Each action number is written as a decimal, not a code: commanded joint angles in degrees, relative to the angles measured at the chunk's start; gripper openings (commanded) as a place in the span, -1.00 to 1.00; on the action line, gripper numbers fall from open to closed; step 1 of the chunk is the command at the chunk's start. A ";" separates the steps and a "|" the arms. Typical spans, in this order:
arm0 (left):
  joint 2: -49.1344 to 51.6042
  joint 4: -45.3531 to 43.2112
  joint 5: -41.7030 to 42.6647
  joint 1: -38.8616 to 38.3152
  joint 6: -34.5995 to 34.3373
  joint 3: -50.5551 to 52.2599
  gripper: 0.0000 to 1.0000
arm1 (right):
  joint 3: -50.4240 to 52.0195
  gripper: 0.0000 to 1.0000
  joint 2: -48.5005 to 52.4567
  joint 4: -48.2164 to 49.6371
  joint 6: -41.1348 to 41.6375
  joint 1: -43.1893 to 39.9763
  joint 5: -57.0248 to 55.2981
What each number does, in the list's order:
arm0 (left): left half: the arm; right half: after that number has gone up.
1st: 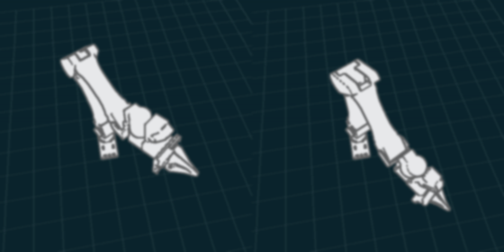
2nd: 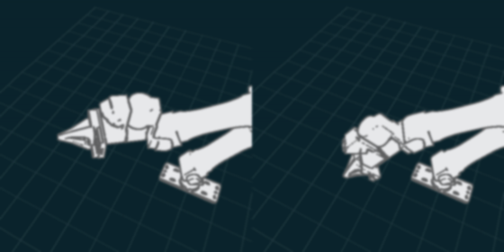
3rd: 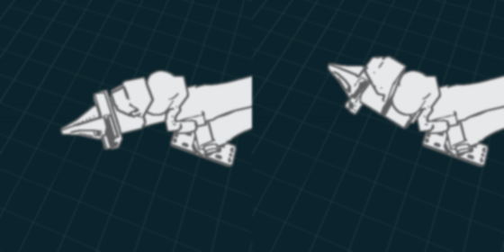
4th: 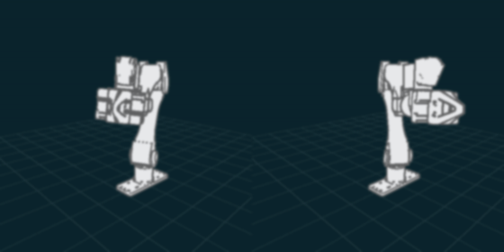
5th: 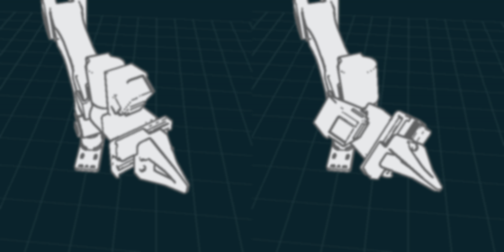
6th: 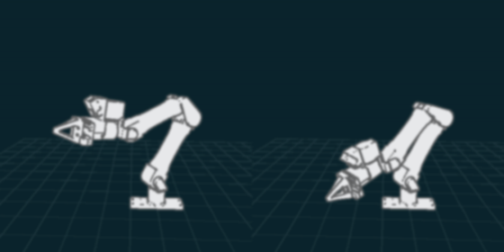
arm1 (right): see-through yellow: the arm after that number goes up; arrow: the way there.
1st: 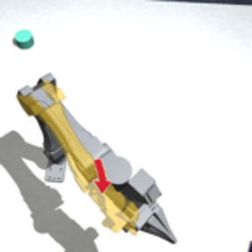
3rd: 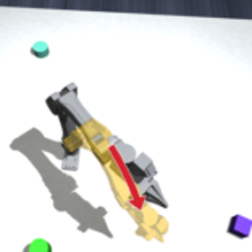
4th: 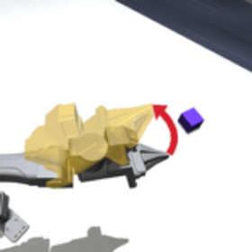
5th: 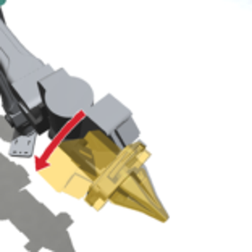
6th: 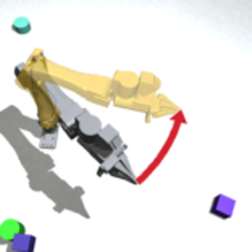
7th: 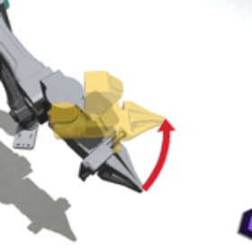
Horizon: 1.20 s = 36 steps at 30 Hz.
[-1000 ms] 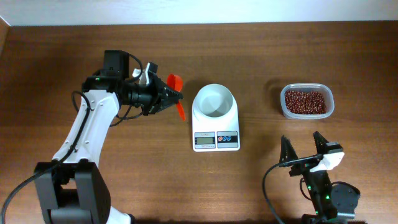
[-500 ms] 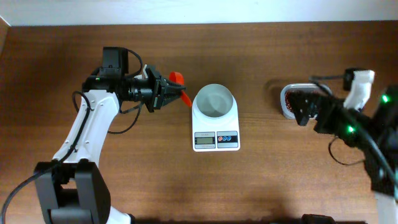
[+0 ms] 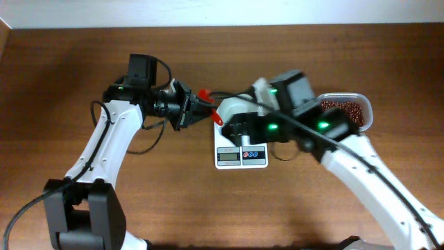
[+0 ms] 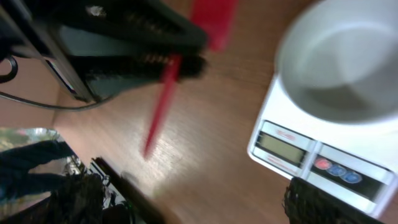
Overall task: Scoop item into bowl and weigh 50g on scale
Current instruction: 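Grasp the red scoop handle with the right gripper from the left gripper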
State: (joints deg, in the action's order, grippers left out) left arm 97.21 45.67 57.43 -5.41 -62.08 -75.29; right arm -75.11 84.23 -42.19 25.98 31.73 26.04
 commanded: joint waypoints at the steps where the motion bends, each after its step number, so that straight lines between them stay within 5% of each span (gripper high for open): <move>1: -0.85 2.75 0.37 0.02 -5.22 -0.28 -1.00 | -0.76 0.86 1.46 4.42 2.01 4.28 -10.78; 6: -0.85 3.08 9.11 -0.24 -5.84 -0.28 -1.00 | -0.74 0.61 1.77 7.58 10.16 6.29 -18.21; 12: -0.85 3.08 9.22 -0.26 -6.08 -0.28 -1.00 | -0.74 -0.05 1.77 8.90 14.60 6.54 -16.98; 18: -0.85 2.82 5.33 -2.40 -8.11 -0.28 -1.00 | -0.74 -0.26 2.25 9.03 21.24 6.58 -16.15; 21: -0.85 2.62 5.31 -2.75 -8.90 -0.28 -1.00 | -0.74 -0.52 3.39 9.51 21.27 7.19 -15.72; 29: -0.85 2.32 4.20 -2.75 -10.38 -0.28 -1.00 | -0.76 -0.54 3.65 10.12 21.49 7.76 -15.74; 32: -0.85 1.73 4.20 -2.75 -10.40 -0.28 -1.00 | -0.76 -0.87 3.65 10.12 21.46 7.74 -15.78; 36: -0.85 1.73 4.13 -2.75 -10.40 -0.28 -1.00 | -0.74 -0.92 3.63 9.81 21.46 7.76 -15.74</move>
State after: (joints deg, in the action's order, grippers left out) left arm 97.21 47.51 61.56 -7.97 -71.88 -75.31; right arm -75.11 87.35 -32.12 47.72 38.96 10.17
